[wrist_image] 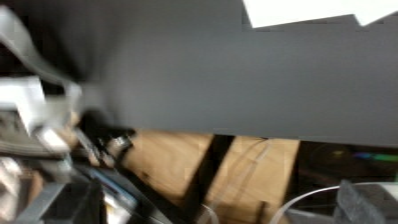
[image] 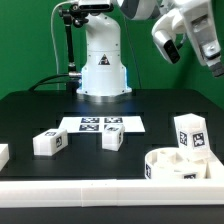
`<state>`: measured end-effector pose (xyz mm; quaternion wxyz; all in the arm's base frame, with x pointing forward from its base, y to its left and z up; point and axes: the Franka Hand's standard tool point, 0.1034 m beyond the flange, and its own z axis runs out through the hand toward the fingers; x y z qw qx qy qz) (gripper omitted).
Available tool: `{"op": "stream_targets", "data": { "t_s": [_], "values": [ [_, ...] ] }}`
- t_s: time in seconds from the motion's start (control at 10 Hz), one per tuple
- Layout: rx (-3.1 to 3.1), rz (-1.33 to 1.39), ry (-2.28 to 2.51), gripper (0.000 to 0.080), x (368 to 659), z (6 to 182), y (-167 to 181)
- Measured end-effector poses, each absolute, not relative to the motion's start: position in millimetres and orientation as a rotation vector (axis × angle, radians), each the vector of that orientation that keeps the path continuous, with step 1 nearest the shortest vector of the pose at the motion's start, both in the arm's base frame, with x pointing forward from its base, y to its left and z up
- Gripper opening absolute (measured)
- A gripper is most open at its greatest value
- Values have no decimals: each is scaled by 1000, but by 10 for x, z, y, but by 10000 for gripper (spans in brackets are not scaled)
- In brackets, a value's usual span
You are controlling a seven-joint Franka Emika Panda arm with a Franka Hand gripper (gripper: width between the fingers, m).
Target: Assemble stool
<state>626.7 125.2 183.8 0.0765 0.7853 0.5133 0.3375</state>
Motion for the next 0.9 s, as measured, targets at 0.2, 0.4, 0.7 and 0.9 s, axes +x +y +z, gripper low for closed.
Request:
{"op": "stream_targets", "data": {
  "t_s": [0.2, 0.4, 0.7, 0.9],
  "values": [
    [2702, 918, 1207, 649, 6189, 1816, 1227],
    [2813, 907, 1054, 649, 6190, 1812, 1221],
    [2920, 915, 864, 649, 6187, 1802, 1214],
    [3119, 809, 488, 649, 6158, 1747, 1167]
  ]
}}
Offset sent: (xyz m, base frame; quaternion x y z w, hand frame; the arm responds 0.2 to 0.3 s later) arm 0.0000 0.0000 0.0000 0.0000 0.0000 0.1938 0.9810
